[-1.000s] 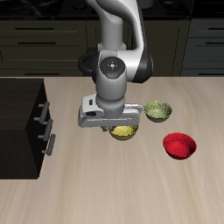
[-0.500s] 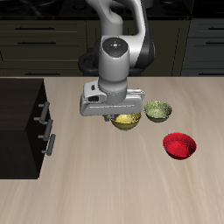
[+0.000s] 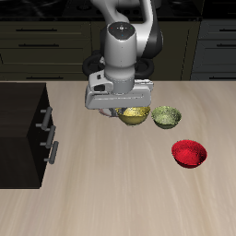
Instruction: Place the yellow bowl on the plate
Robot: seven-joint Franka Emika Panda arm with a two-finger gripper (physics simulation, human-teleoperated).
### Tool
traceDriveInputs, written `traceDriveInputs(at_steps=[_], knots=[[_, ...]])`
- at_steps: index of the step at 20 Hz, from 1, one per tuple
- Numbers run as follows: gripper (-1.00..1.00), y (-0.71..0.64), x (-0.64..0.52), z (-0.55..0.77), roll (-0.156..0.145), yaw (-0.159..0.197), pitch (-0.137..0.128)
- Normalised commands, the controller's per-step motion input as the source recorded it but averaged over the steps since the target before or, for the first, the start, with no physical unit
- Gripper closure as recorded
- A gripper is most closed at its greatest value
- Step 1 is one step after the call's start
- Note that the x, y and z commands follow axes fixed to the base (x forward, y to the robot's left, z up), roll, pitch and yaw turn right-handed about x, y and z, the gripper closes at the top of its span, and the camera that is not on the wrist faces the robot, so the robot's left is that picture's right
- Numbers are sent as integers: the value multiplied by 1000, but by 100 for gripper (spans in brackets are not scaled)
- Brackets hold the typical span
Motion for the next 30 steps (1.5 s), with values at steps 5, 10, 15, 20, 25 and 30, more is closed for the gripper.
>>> traceDriveInputs(at_steps=[5, 10, 15, 20, 25, 30], knots=[[100, 22, -107, 201, 6, -3, -37], [100, -19, -69, 147, 2, 1, -20], [100, 15, -46, 147, 6, 5, -22], [100, -31, -58, -8, 6, -1, -1], [100, -36, -100, 50, 5, -11, -7], [100, 28, -127, 17, 11, -3, -3]])
